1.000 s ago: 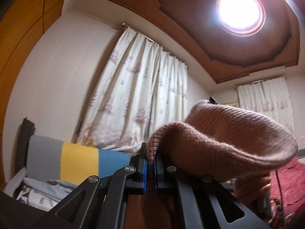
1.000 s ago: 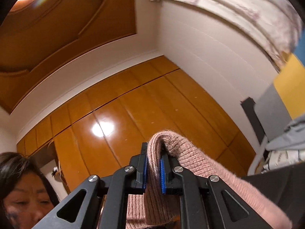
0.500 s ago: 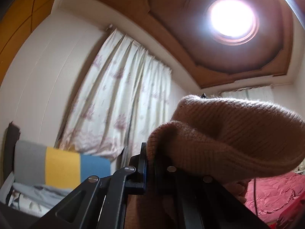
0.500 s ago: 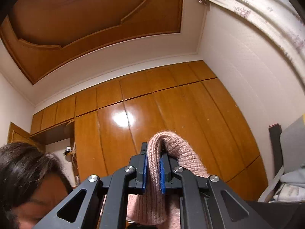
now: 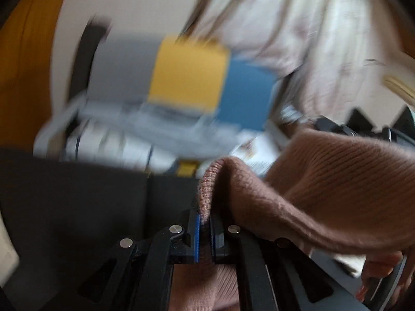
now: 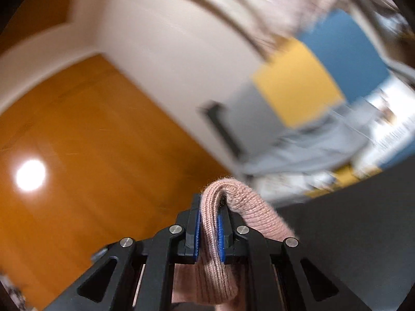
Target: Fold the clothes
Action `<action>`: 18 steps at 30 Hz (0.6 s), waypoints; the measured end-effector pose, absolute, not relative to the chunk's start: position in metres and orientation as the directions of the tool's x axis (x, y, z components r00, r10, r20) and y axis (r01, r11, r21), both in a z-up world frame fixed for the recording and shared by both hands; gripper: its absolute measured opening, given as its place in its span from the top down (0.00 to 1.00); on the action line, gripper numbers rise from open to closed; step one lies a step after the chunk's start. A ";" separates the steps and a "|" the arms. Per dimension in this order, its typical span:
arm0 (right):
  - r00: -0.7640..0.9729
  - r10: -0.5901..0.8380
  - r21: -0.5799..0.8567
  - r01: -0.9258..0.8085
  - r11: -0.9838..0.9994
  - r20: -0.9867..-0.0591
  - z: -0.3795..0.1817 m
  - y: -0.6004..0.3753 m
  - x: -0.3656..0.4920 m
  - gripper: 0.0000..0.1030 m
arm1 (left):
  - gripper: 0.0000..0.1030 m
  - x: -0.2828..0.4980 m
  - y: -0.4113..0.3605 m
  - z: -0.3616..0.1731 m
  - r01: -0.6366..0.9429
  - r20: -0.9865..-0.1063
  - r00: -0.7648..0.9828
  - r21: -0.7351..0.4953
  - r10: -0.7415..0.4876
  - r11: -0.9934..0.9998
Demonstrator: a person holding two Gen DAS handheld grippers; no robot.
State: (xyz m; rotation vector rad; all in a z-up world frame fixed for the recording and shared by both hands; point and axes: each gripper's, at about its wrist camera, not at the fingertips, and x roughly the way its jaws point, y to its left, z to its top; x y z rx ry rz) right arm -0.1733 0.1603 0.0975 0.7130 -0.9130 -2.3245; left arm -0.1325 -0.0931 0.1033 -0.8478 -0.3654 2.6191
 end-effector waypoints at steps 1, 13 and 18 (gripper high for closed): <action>-0.709 -0.612 0.726 0.207 -0.656 -0.350 0.067 0.161 -0.196 0.89 | 0.96 -0.149 -0.095 0.080 -0.223 -0.557 -0.732 -0.348 0.392 -0.911; -0.615 -0.480 0.699 -0.168 -0.695 -0.626 -0.090 0.226 -0.190 0.39 | 0.89 -0.192 -0.152 -0.034 -0.003 -0.704 -0.631 -0.417 0.325 -0.909; -0.590 -0.407 0.532 -0.045 -0.845 -0.697 -0.051 0.224 -0.108 0.39 | 0.90 -0.130 -0.140 -0.013 -0.080 -0.685 -0.650 -0.367 0.328 -0.927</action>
